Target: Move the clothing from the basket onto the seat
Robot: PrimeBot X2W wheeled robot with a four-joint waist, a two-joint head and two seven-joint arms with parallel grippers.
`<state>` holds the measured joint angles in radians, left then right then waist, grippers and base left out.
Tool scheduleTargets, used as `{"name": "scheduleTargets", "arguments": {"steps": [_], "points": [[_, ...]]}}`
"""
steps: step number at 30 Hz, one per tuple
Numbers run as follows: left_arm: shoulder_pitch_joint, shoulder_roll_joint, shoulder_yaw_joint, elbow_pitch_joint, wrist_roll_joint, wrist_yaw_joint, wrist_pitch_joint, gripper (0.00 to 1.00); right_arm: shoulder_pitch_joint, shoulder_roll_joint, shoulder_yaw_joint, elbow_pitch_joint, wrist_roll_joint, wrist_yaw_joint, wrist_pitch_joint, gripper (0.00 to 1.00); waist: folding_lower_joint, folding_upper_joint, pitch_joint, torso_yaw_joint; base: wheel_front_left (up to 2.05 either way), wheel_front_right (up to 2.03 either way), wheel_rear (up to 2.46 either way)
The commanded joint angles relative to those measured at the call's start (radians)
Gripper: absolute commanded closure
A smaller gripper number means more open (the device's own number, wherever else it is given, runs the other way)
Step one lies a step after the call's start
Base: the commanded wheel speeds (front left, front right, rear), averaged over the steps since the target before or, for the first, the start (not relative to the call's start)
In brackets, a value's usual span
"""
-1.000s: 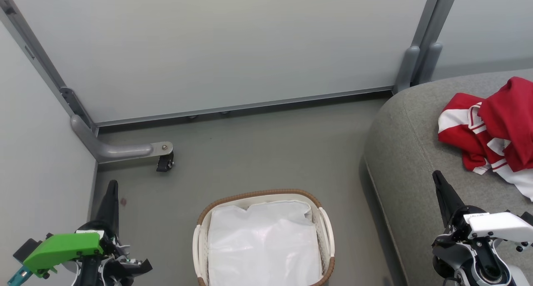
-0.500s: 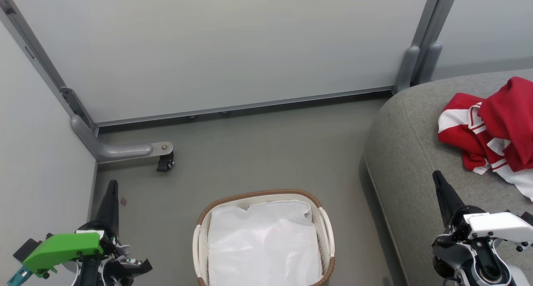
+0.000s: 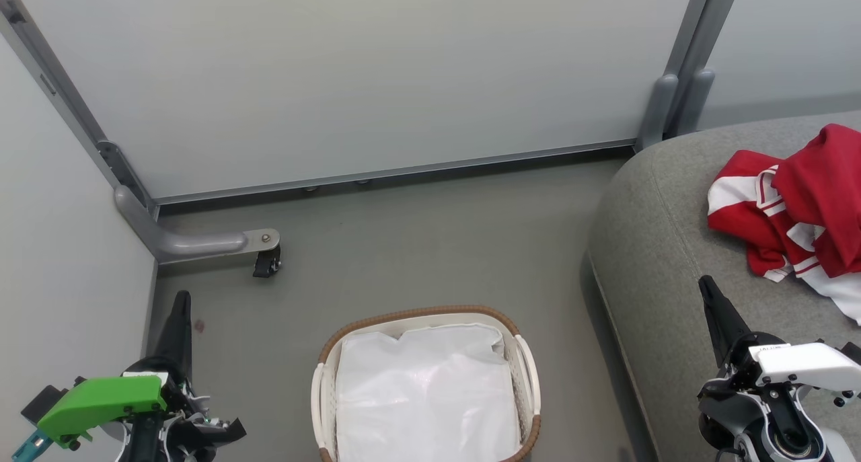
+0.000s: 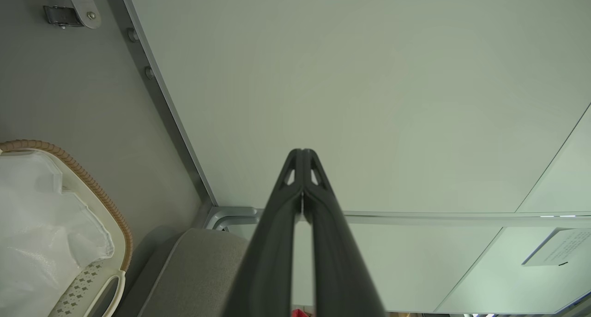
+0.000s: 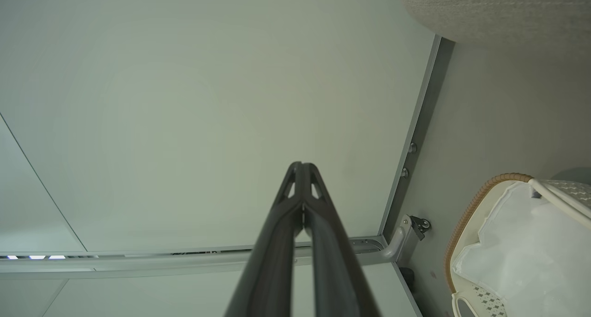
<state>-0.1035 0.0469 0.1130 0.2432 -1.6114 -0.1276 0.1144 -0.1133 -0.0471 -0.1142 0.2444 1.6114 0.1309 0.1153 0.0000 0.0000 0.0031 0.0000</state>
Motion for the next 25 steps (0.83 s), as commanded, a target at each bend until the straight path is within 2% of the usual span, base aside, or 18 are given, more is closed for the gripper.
{"name": "scheduleTargets", "arguments": {"steps": [1, 25], "points": [[-0.01, 0.006, 0.002, 0.0, -0.003, -0.007, 0.003, 1.0, 0.011, -0.006, -0.002, -0.002, 0.003, 0.0, 0.001, 1.0, 0.0, 0.0, 0.0, 0.0, 0.0, 0.0, 0.0], [-0.01, 0.006, 0.002, 0.0, -0.003, -0.007, 0.003, 1.0, 0.011, -0.006, -0.002, -0.002, 0.003, 0.0, 0.001, 1.0, 0.0, 0.0, 0.0, 0.0, 0.0, 0.0, 0.0]]}}
